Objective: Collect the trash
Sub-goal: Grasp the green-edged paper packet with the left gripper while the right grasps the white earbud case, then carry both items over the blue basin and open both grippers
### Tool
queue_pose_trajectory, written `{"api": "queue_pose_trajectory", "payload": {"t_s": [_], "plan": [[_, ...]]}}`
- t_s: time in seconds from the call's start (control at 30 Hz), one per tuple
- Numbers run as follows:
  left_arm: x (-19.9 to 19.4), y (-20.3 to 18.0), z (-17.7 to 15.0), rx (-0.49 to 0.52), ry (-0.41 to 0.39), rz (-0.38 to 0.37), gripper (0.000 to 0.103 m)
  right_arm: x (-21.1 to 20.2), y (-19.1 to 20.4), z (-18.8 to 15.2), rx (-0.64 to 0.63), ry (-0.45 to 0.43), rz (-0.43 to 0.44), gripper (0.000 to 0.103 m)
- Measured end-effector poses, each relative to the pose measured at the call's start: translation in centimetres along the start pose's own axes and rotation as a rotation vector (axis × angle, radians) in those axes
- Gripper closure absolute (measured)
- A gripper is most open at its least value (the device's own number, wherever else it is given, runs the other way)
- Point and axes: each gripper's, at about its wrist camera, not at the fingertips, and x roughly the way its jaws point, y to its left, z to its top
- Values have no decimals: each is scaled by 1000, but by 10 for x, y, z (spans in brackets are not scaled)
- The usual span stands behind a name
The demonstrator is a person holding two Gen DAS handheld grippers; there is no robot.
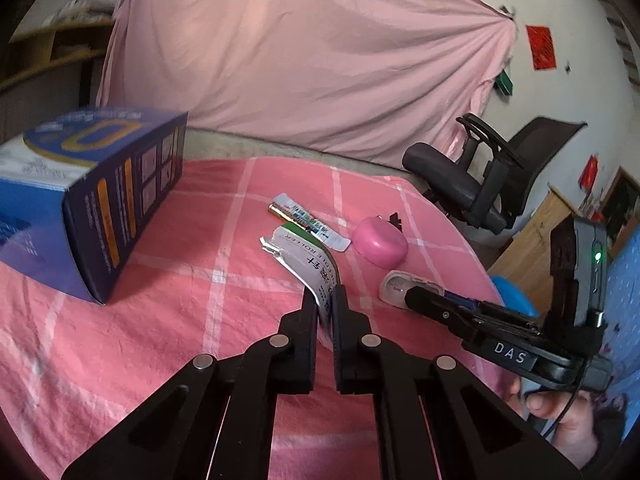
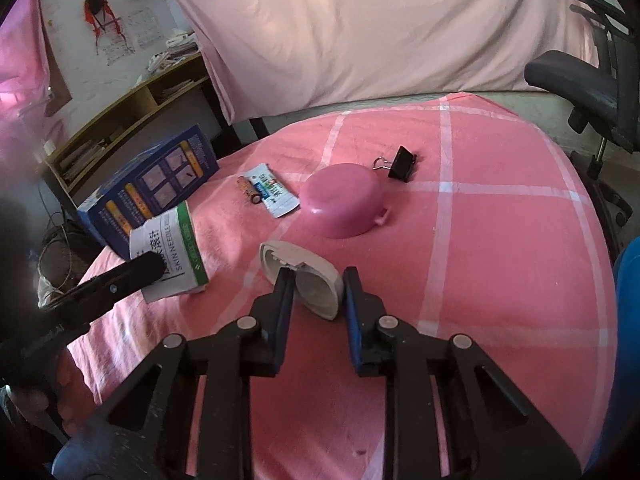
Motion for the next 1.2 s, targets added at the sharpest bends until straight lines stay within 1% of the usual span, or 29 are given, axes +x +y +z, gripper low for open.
{"api": "queue_pose_trajectory", "payload": {"t_s": [0.1, 0.2, 0.33, 0.43, 0.57, 0.63, 0.67, 0.77, 0.87, 0.93, 1.0, 1.1, 1.13, 1.2], "plan": [[-4, -10, -4, 52, -28, 24, 99, -13, 5, -5, -19, -45, -12, 53], [-6, -18, -4, 80, -53, 38, 99, -33, 8, -10, -25, -129, -21, 53], [-9, -30, -2, 101, -87, 22, 99, -61, 6, -18, -14, -249, -29, 53], [-12, -45, 3, 130, -130, 6, 99, -85, 3, -22, -12, -350, -53, 53], [-25, -77, 11, 200, -219, -28, 99, -115, 0, -26, -27, -476, -137, 53], [-29, -97, 14, 243, -260, -53, 99, -131, -3, -28, -23, -536, -193, 53], [-31, -104, 15, 263, -273, -65, 99, -141, -5, -28, -20, -569, -228, 53], [-31, -132, 16, 343, -291, -106, 99, -163, -8, -33, -10, -645, -280, 53], [-27, -160, 14, 426, -304, -147, 99, -189, -20, -42, 23, -716, -348, 53], [-22, -177, 12, 457, -308, -173, 99, -202, -27, -47, 42, -744, -395, 53], [-16, -196, 9, 491, -307, -205, 99, -214, -39, -55, 60, -758, -462, 53], [-5, -223, 6, 526, -295, -248, 99, -229, -62, -64, 134, -743, -545, 53], [0, -233, 3, 536, -283, -268, 99, -233, -71, -67, 169, -738, -558, 53], [11, -251, 0, 537, -233, -318, 99, -241, -90, -72, 242, -729, -587, 53]]}}
